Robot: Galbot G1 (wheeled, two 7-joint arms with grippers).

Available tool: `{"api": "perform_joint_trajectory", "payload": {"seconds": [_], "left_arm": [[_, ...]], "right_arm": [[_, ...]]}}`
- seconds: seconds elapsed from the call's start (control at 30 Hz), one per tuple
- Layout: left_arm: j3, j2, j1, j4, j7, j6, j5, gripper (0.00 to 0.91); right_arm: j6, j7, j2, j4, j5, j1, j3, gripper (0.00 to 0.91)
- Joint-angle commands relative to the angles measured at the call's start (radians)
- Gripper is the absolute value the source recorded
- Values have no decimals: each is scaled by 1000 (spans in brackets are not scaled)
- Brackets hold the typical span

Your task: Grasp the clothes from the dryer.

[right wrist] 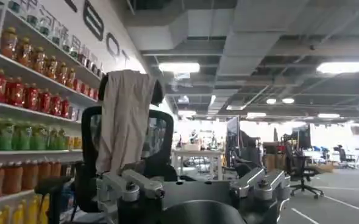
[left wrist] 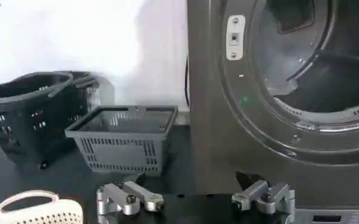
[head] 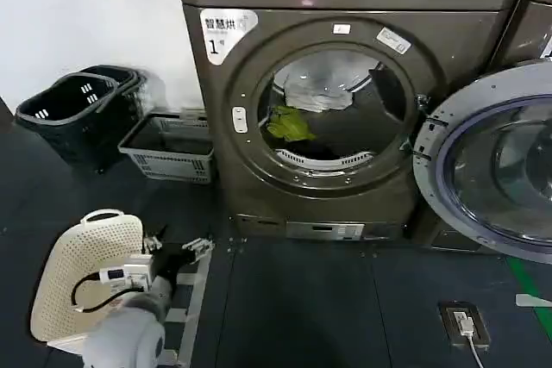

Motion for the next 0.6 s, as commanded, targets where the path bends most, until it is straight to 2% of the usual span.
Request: {"api": "perform_joint_trajectory", "payload": {"seconds": [0.03, 0.6], "left_arm": [[0, -2, 0, 2, -3, 49, -6, 907], [4, -5, -1, 3, 0, 49, -9, 907]], "right_arm": [[11, 12, 0, -7, 4, 0, -4, 907], [10, 22, -2, -25, 15, -6, 15, 907]]}}
